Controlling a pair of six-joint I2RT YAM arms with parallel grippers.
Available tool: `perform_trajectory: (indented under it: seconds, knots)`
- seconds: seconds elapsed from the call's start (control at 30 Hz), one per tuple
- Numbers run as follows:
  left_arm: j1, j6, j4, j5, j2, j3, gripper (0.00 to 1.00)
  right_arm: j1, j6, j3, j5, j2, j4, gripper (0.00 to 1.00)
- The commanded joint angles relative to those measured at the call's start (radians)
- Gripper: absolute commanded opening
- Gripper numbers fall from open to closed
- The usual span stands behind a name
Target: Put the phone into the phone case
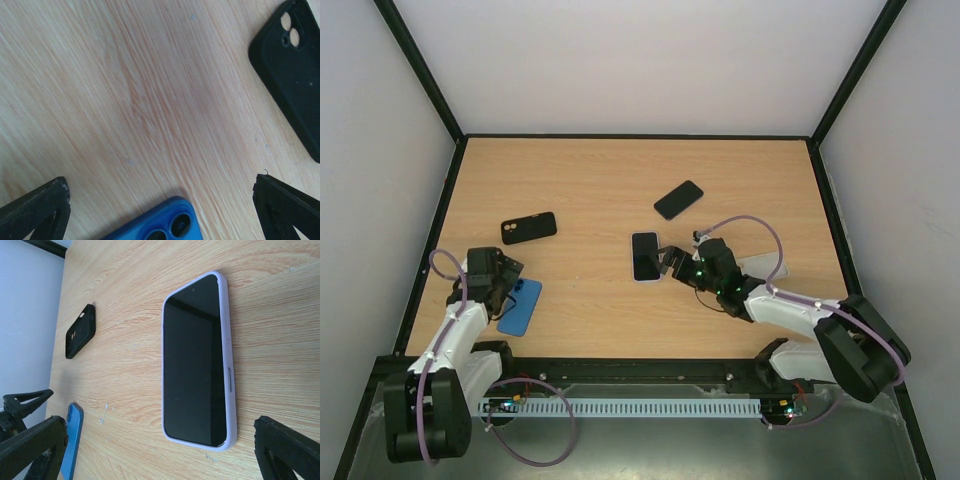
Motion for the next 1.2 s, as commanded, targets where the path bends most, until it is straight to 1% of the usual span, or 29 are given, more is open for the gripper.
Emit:
perform_trajectory:
  seconds: [0.0,0.17,0.4,0.53,0.63,0.7,0.8,0.9,1.0,1.17]
  knots:
    - [0.001,-0.07,-0.091,0.159,0.031,-0.067,0.99,-0.005,-0.022,0.025,0.034,-0.025,-0.052,1.0]
    - [-0.026,-0.114,-0.088,0.209,0.009,-0.087,0.99,-0.005,-0.016,0.022,0.034,-0.042,-0.06,1.0]
    - [-0.065,-0.144,-0.087,0.18,0.03,-0.059,0.99,-0.006,-0.007,-0.003,0.05,-0.092,-0.065,1.0]
    - [-0.067,-0.14,-0.125,0.094,0.1,-0.018,0.99,-0.005,-0.011,-0.007,0.05,-0.104,-0.07,1.0]
    - [-0.068,-0.117,-0.14,0.08,0.136,0.01,0.99,-0.005,-0.014,-0.008,0.049,-0.111,-0.077,1.0]
    - [-0.072,-0.121,-0.18,0.045,0.141,0.031,0.99,-0.005,-0.016,-0.009,0.049,-0.115,-0.078,1.0]
    - [-0.082,-0.141,-0.283,-0.073,0.134,0.088,0.99,-0.005,-0.007,-0.009,0.017,-0.109,-0.072,1.0]
    - [-0.082,-0.154,-0.359,-0.137,0.119,0.122,0.99,-0.005,0.017,-0.017,-0.016,-0.098,-0.047,0.99]
    - [-0.083,-0.159,-0.399,-0.14,0.102,0.124,0.99,-0.005,0.03,-0.024,-0.015,-0.093,-0.037,0.98]
    - [-0.101,-0.169,-0.409,-0.085,0.11,0.11,0.99,-0.005,0.04,-0.026,-0.012,-0.099,-0.034,0.99]
